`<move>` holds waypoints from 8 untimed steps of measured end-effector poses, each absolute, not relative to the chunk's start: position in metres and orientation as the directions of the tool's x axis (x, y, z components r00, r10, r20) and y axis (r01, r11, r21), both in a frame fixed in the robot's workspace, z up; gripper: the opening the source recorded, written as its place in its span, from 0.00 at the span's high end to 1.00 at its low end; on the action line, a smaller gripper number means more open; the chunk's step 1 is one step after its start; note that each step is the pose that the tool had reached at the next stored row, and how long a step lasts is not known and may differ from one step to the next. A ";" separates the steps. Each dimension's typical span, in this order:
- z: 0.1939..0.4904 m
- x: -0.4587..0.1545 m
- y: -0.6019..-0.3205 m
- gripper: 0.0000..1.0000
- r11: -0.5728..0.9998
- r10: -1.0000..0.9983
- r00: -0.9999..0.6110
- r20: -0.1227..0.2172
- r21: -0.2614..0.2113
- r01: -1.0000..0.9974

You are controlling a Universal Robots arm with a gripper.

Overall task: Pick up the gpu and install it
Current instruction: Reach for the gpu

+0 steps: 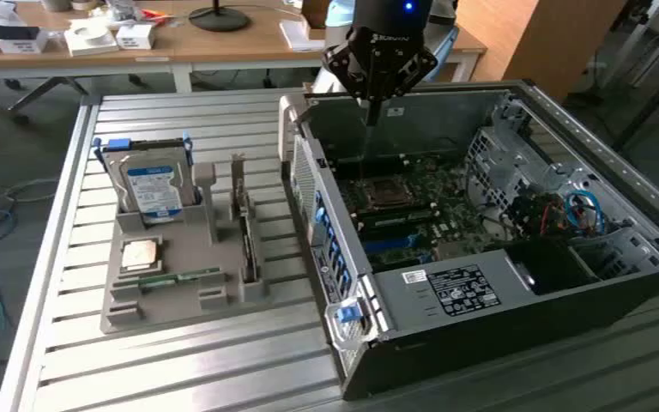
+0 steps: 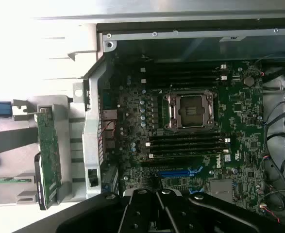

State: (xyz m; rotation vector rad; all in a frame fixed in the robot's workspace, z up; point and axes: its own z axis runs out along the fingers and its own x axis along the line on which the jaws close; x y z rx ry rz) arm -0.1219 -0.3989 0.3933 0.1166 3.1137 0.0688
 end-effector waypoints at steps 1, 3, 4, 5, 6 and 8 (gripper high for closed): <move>0.393 -0.122 -0.399 0.89 0.996 0.075 -0.997 -0.023 0.045 0.074; 0.393 -0.122 -0.399 0.89 0.996 0.075 -0.997 -0.023 0.045 0.074; 0.393 -0.122 -0.399 0.89 0.996 0.075 -0.997 -0.023 0.045 0.074; 0.393 -0.122 -0.399 0.89 0.996 0.075 -0.997 -0.023 0.045 0.074; 0.393 -0.122 -0.399 0.89 0.996 0.075 -0.997 -0.023 0.045 0.074; 0.393 -0.122 -0.399 0.89 0.996 0.075 -0.997 -0.023 0.045 0.074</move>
